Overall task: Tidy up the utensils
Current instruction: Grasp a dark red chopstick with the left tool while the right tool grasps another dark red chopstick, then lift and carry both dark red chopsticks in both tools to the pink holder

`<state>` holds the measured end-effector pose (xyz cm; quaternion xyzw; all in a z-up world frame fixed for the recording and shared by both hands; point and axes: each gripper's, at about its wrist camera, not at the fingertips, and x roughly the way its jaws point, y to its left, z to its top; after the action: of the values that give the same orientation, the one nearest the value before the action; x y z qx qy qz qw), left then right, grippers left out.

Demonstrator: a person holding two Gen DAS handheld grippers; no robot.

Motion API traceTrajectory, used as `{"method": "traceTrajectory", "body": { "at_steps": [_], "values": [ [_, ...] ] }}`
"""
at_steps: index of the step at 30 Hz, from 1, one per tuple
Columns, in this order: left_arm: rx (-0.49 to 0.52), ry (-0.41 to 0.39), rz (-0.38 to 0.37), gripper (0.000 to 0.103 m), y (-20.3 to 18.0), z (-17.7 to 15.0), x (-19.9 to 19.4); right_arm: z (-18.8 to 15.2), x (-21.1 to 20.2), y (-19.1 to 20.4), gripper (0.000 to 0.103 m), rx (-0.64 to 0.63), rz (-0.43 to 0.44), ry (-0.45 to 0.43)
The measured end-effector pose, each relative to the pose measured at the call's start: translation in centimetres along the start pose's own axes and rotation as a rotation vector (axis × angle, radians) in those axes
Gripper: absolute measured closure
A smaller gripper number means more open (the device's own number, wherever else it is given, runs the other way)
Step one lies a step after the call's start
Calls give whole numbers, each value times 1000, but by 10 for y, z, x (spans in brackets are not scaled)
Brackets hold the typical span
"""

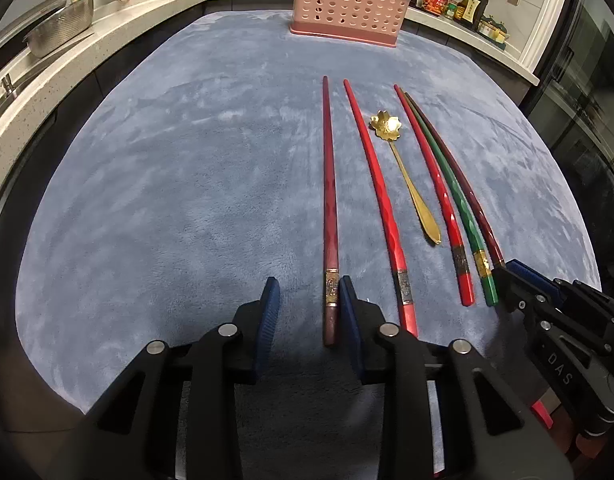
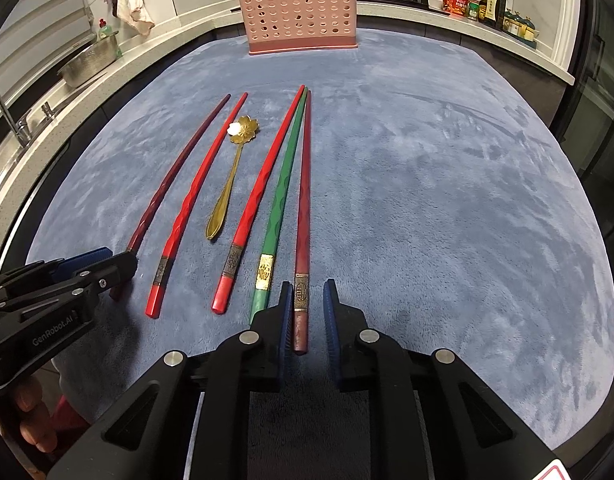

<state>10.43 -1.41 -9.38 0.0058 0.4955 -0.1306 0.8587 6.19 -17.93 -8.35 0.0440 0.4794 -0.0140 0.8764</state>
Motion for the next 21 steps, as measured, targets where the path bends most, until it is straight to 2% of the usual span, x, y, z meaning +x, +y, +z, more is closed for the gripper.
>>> {"method": "traceTrajectory", "body": {
  "at_steps": [7, 9, 11, 21],
  "values": [
    [-6, -1, 0, 84, 2, -1, -1, 0, 0, 0, 89, 4, 3, 1],
    [-5, 0, -6, 90, 3, -1, -1, 0, 0, 0, 92, 8, 8, 2],
    [-9, 1, -15, 91, 5, 0, -2, 0, -1, 0, 95, 10, 12, 4],
    [0, -3, -42, 95, 4, -2, -10, 1, -7, -5, 95, 25, 21, 3]
  ]
}}
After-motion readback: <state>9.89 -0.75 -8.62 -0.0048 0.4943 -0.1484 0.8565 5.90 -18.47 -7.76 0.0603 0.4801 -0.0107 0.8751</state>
